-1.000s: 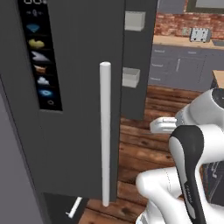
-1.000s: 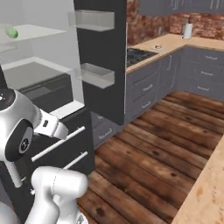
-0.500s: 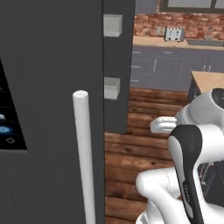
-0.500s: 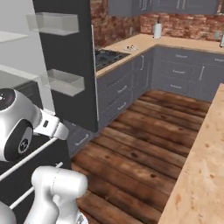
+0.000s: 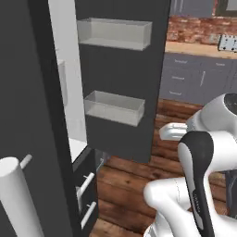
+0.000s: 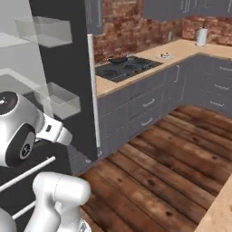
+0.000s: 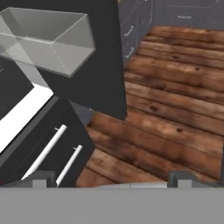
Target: Place the cold items (corn and pear) from the fridge in one tupperware on the dining counter. Place the warm items (kebab skewer and hot dog) in the stove area in another tupperware.
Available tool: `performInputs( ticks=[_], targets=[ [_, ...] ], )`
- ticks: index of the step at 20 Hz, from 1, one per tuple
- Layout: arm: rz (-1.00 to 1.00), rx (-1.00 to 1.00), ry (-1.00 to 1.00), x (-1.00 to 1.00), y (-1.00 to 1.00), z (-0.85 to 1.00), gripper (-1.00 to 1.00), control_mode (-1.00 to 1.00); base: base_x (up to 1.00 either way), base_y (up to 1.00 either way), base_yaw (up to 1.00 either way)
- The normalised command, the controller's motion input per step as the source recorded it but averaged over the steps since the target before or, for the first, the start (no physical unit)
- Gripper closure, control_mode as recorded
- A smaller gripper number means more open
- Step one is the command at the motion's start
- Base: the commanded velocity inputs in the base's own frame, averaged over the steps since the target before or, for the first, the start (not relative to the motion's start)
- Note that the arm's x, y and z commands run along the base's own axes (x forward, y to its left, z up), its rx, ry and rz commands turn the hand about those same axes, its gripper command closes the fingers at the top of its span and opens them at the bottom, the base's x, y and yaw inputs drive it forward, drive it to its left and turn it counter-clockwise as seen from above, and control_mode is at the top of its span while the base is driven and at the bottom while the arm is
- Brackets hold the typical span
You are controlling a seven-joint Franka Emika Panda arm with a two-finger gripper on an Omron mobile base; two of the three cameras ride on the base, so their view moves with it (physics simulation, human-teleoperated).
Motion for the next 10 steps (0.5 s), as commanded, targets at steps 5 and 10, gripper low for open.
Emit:
performInputs(
  ticks=[5,10],
  targets=[
    [0.0,0.0,0.0,0.0,0.0,0.0,-1.0,1.0,0.51,0.0,0.98],
    [0.0,0.0,0.0,0.0,0.0,0.0,-1.0,1.0,0.53,-0.02,1.0]
  ],
)
